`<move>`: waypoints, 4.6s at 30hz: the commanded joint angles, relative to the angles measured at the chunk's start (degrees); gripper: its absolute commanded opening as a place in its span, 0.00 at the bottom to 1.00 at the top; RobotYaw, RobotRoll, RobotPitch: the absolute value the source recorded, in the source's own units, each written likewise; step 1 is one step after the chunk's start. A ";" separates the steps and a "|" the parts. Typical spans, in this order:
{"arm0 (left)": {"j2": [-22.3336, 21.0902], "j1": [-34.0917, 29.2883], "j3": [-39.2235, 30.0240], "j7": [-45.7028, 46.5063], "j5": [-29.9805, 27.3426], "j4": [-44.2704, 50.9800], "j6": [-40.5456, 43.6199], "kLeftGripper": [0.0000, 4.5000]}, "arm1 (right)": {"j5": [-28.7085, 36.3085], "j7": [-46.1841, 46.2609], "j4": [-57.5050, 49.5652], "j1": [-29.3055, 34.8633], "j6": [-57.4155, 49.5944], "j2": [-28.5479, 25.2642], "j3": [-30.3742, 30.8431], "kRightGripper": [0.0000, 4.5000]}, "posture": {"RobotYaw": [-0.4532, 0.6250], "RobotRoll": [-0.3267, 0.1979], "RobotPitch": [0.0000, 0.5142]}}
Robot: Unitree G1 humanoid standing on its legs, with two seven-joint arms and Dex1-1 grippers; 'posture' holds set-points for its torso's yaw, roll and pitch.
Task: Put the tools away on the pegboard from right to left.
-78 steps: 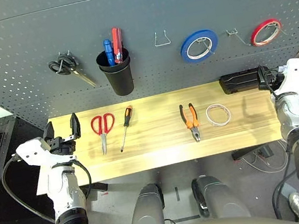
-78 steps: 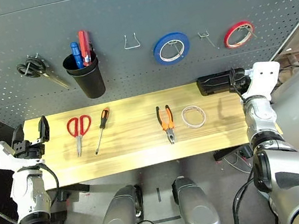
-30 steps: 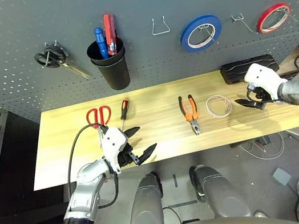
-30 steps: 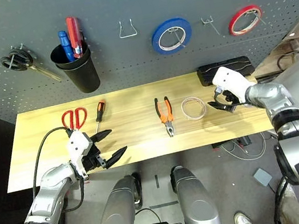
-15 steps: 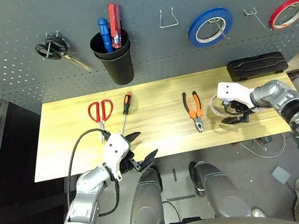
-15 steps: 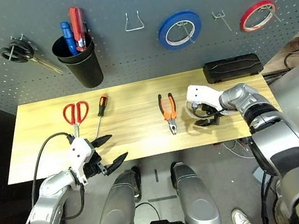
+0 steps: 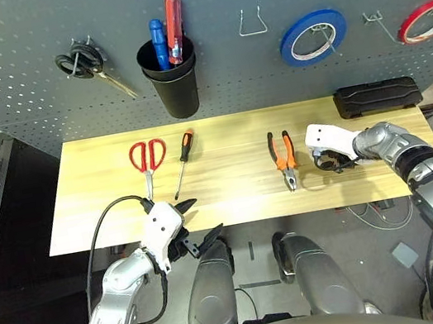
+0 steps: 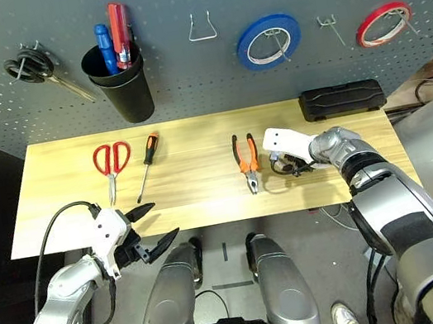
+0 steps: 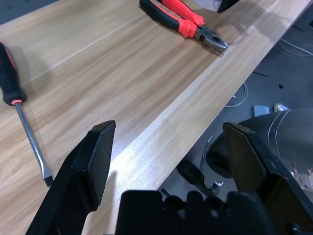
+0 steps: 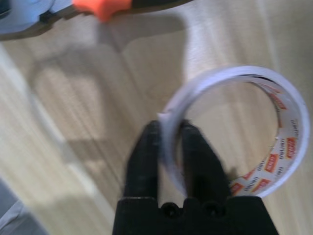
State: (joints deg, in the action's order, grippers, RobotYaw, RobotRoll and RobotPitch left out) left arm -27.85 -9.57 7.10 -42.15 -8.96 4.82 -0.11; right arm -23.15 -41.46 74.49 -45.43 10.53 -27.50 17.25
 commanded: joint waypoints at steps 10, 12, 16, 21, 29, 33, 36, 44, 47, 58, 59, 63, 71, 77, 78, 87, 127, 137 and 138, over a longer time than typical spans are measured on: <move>0.04 4.23 0.29 -6.46 -7.39 6.49 -1.12 1.00 | 5.13 15.62 -8.87 15.10 14.67 -7.08 -7.22 0.00 | 0.68 0.62 0.50; -0.38 4.79 0.35 -7.59 -8.46 7.77 -0.79 1.00 | 5.96 19.41 -11.94 18.79 16.95 -7.64 -8.74 0.00 | 0.67 0.62 0.50; -0.86 6.83 0.46 -9.64 -10.60 9.91 0.20 1.00 | 8.53 27.64 -17.15 26.11 20.69 -7.87 -13.21 0.00 | 0.65 0.62 0.48; -0.27 10.13 0.98 -10.84 -13.07 12.37 1.97 1.00 | 9.72 36.64 -23.52 34.30 25.59 -7.83 -17.54 0.00 | 0.62 0.62 0.46; 1.83 14.93 2.03 -10.74 -15.24 13.15 4.17 1.00 | 9.52 45.37 -27.68 39.73 34.51 -8.03 -21.51 0.00 | 0.58 0.62 0.40; 2.12 17.06 1.55 -11.42 -15.59 12.41 4.26 1.00 | 8.00 48.39 -27.28 39.83 39.44 -8.49 -21.98 0.00 | 0.57 0.62 0.38; 1.87 17.93 1.30 -11.91 -15.79 12.28 4.24 1.00 | 7.53 50.21 -27.68 39.55 40.50 -8.59 -22.33 0.00 | 0.57 0.62 0.37; 2.66 19.44 -0.95 -9.84 -17.76 12.71 5.92 1.00 | 3.98 55.04 -31.21 35.41 43.90 -9.32 -22.69 0.00 | 0.54 0.62 0.34; 2.70 19.66 -1.39 -8.68 -17.11 12.82 6.16 1.00 | 3.71 55.38 -32.24 34.32 44.05 -9.27 -22.80 0.00 | 0.54 0.62 0.34; 3.25 20.06 -1.22 2.37 -12.40 16.04 12.21 1.00 | 6.21 48.66 -30.01 23.06 44.42 -6.65 -20.24 0.00 | 0.55 0.62 0.34; 3.20 20.13 -1.17 2.82 -12.03 16.10 12.44 1.00 | 6.30 48.26 -29.48 22.50 44.51 -6.55 -20.09 0.00 | 0.55 0.62 0.34; 2.91 20.63 -0.87 4.44 -9.85 15.69 13.24 1.00 | 6.51 46.14 -25.73 18.54 44.04 -5.99 -18.93 0.00 | 0.57 0.62 0.34; 3.05 21.31 -0.28 5.17 -8.04 15.26 13.95 1.00 | 6.88 43.63 -16.10 10.00 41.48 -4.87 -17.56 0.00 | 0.57 0.62 0.35; 2.48 21.96 -0.35 5.64 -6.55 15.07 14.86 1.00 | 6.67 40.90 -9.82 4.09 36.51 -3.86 -16.64 0.00 | 0.58 0.62 0.36; 2.21 21.91 -0.21 5.49 -5.91 14.73 14.54 1.00 | 6.54 40.67 -8.74 2.63 35.40 -3.49 -16.47 0.00 | 0.59 0.62 0.36; 2.39 21.24 -0.49 6.33 -4.38 15.00 14.87 1.00 | 5.99 41.79 -2.68 -4.26 27.34 -1.32 -15.14 0.00 | 0.61 0.62 0.38; -7.80 17.65 6.87 -2.04 3.22 12.38 20.88 1.00 | 35.24 36.33 -60.23 22.73 -55.83 20.72 -21.50 1.00 | 0.62 0.62 0.51; -6.82 20.14 7.48 -1.56 3.61 12.87 25.55 1.00 | 35.47 41.22 -35.55 6.35 -60.49 23.92 -27.29 1.00 | 0.66 0.62 0.55; -6.62 20.45 7.28 -1.39 3.39 13.00 26.22 1.00 | 35.36 41.22 -32.72 4.83 -59.91 23.87 -27.61 1.00 | 0.66 0.62 0.55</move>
State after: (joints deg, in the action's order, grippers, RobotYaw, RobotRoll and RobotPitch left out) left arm -34.71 11.00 13.98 -43.55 -5.50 17.20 24.60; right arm 11.90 -0.82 37.43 -39.90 -49.32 -3.72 -9.31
